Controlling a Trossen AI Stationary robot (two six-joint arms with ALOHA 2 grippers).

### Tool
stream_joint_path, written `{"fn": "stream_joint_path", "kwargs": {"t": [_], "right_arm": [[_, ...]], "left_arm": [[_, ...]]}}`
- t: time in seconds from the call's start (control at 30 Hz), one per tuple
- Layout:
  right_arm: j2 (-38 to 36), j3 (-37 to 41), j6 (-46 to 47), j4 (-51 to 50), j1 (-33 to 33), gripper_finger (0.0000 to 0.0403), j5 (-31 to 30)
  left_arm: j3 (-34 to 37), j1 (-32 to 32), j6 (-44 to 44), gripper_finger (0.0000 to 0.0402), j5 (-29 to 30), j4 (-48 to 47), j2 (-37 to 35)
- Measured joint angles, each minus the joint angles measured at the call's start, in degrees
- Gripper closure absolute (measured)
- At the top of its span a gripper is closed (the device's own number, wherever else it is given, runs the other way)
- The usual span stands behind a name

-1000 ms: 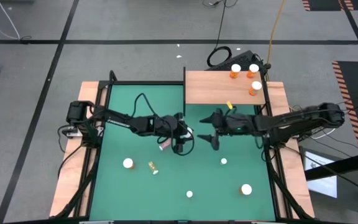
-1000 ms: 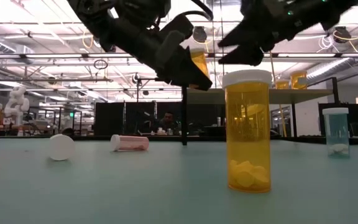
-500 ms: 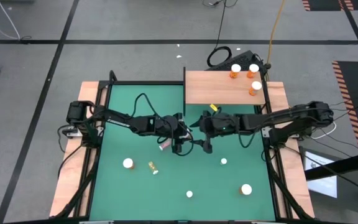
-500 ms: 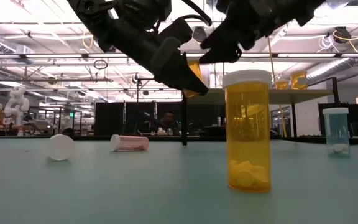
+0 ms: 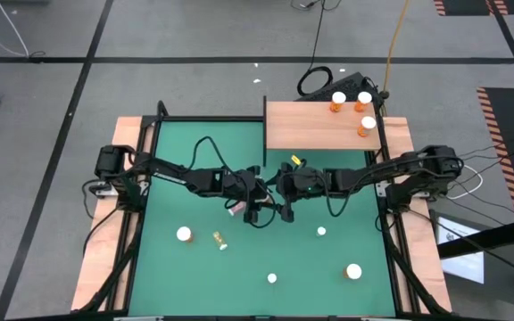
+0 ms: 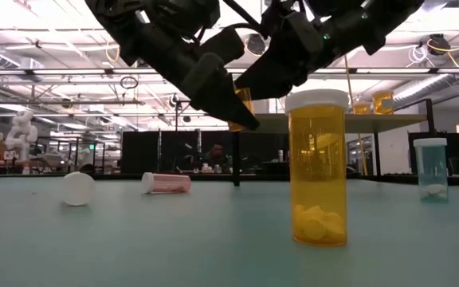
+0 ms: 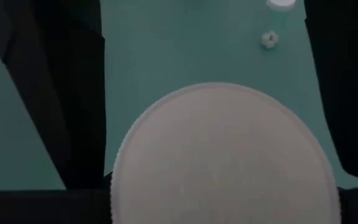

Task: Pick and place medicine bottles onto shelf by color
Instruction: Put the orange pill bottle on the shelf

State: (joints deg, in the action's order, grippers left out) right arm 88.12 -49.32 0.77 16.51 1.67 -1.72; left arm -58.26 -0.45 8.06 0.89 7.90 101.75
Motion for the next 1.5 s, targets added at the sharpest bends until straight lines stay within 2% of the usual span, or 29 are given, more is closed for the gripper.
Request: {"fn": "stream_joint_path", "kwargs": {"t": [0.13,0.37,0.67,0.83,1.23,1.5], "right_arm": [[0.02,0.07,-1.23,0.96,-0.02,0.0078,-0.22],[0.02,0.09,-1.31,1.19,-0.17,0.0134,0.07],[0.0,0.09,-1.04,1.24,-0.15,0.0195,0.28],[-0.85,0.04,-1.02,0.31,-0.15,0.0198,0.35],[-8.67,-0.24,-0.55,-9.06,0.04,0.0196,0.56],[-16.02,-0.17,-0.6,-17.49,-0.13,0.0196,0.29]], "left_arm": [[0.0,-0.04,-0.23,0.0208,0.74,-0.38,-0.01],[-0.02,-0.04,-0.7,0.0227,0.81,-0.38,-0.04],[-0.02,-0.02,-0.9,0.0203,0.76,-0.48,-0.04],[-0.13,-0.44,-1.1,0.019,1.25,-0.12,-0.08],[-0.24,-1.44,-0.91,0.0103,4.06,-2.24,-5.78],[-0.2,-1.44,-0.9,0.0087,7.84,-7.06,-8.31]]}}
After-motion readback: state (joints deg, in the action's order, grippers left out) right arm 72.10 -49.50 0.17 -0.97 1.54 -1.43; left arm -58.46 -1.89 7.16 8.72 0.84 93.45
